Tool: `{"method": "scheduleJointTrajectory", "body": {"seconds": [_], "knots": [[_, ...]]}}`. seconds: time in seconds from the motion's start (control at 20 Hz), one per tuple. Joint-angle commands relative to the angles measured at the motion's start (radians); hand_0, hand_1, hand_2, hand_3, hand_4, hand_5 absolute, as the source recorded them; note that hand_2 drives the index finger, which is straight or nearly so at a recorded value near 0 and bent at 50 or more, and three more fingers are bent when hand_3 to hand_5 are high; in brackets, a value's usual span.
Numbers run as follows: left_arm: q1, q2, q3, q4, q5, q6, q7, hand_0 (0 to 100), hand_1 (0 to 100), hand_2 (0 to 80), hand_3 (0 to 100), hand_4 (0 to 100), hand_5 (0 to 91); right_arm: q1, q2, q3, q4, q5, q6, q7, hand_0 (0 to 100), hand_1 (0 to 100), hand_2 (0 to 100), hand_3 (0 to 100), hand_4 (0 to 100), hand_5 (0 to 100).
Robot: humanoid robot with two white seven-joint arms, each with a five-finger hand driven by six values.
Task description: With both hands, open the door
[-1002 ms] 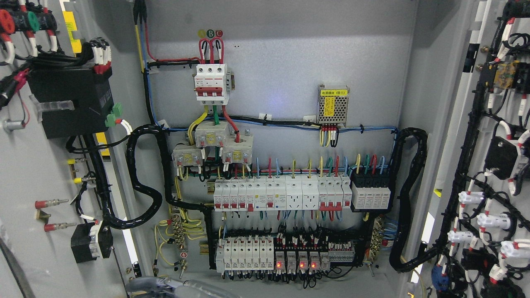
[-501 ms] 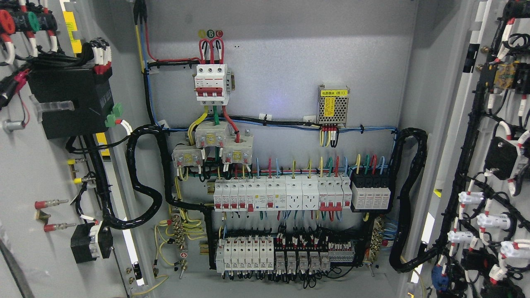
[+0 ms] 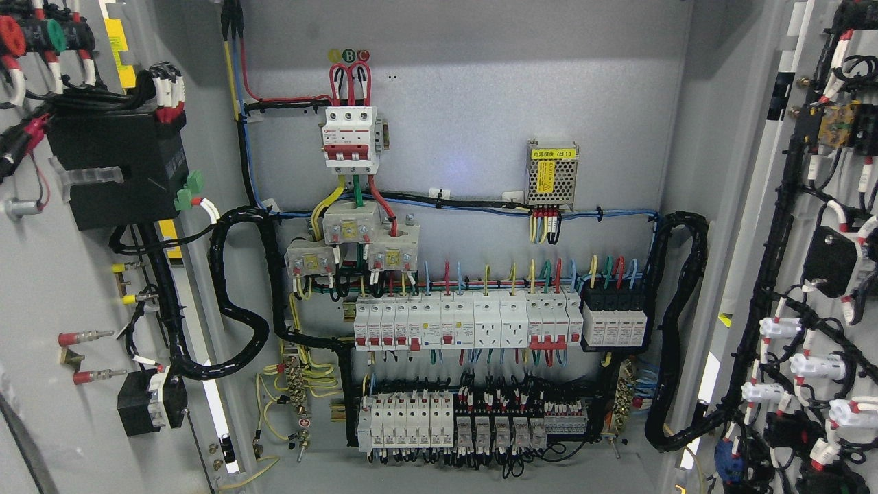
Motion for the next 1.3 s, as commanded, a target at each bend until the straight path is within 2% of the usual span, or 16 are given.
{"method": "scheduleJointTrajectory", "body": {"seconds": [0.0, 0.25, 0.95, 1.15, 1.25], "knots": [[0.000, 0.019, 0.000, 0.001, 0.000, 0.000, 0.000, 32, 19, 0.0, 0, 0, 0.0, -0.020, 0.033, 0.048, 0.035, 0.003, 0.001, -0.002, 21, 11, 0, 0, 0, 0], [-0.003, 0.018, 0.000, 0.000, 0.000, 0.000, 0.000, 32, 19, 0.0, 0, 0, 0.0, -0.058, 0.033, 0.087, 0.058, 0.021, 0.001, -0.002, 21, 11, 0, 0, 0, 0], [-0.012, 0.019, 0.000, 0.000, 0.000, 0.000, -0.001, 32, 19, 0.0, 0, 0, 0.0, -0.099, 0.038, 0.093, 0.068, 0.016, 0.001, -0.003, 21, 11, 0, 0, 0, 0], [-0.019, 0.024, 0.000, -0.002, 0.000, 0.000, -0.001, 32, 19, 0.0, 0, 0, 0.0, -0.090, 0.038, 0.087, 0.062, 0.018, 0.001, -0.003, 21, 11, 0, 0, 0, 0], [-0.020, 0.024, 0.000, -0.002, 0.000, 0.000, -0.003, 32, 20, 0.0, 0, 0, 0.0, -0.072, 0.026, 0.073, 0.054, 0.023, 0.001, -0.003, 21, 11, 0, 0, 0, 0]]}}
